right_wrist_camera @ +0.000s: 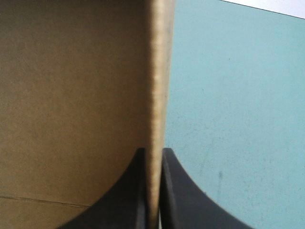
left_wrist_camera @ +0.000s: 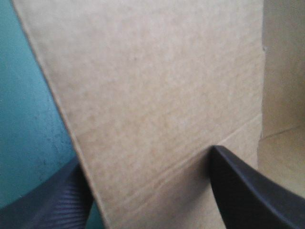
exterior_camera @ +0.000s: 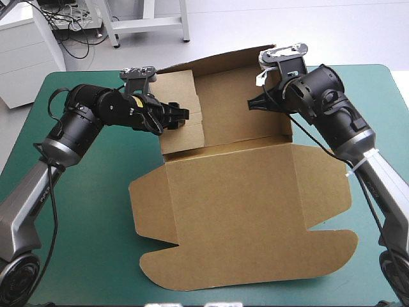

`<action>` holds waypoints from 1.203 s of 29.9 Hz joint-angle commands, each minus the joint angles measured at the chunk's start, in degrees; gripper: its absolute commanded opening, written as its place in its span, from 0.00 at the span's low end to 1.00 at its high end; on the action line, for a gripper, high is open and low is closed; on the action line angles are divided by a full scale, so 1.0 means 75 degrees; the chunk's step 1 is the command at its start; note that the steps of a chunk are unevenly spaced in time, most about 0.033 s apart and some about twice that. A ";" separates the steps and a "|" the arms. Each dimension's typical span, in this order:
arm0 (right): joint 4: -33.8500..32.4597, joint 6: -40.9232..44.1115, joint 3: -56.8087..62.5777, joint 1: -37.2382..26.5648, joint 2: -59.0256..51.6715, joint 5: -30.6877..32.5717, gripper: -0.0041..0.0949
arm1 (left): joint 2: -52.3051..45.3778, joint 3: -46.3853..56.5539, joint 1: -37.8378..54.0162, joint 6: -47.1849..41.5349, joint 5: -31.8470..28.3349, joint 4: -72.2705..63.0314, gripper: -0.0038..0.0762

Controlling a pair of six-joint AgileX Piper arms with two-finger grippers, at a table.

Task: Fold the box

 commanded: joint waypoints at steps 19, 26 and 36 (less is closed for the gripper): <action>0.0310 0.0124 -0.0211 0.0056 -0.0382 -0.0423 0.03 | -0.0316 0.0071 -0.0084 -0.1045 -0.1078 0.0203 0.62; 0.0366 0.0265 -0.0211 0.0056 -0.0413 -0.0419 0.03 | -0.0316 0.0092 -0.0084 -0.1063 -0.1049 0.0172 0.50; 0.0429 0.0265 -0.0211 0.0056 -0.0532 -0.0400 0.03 | -0.0316 0.0682 -0.0084 -0.0952 -0.1453 -0.0146 0.02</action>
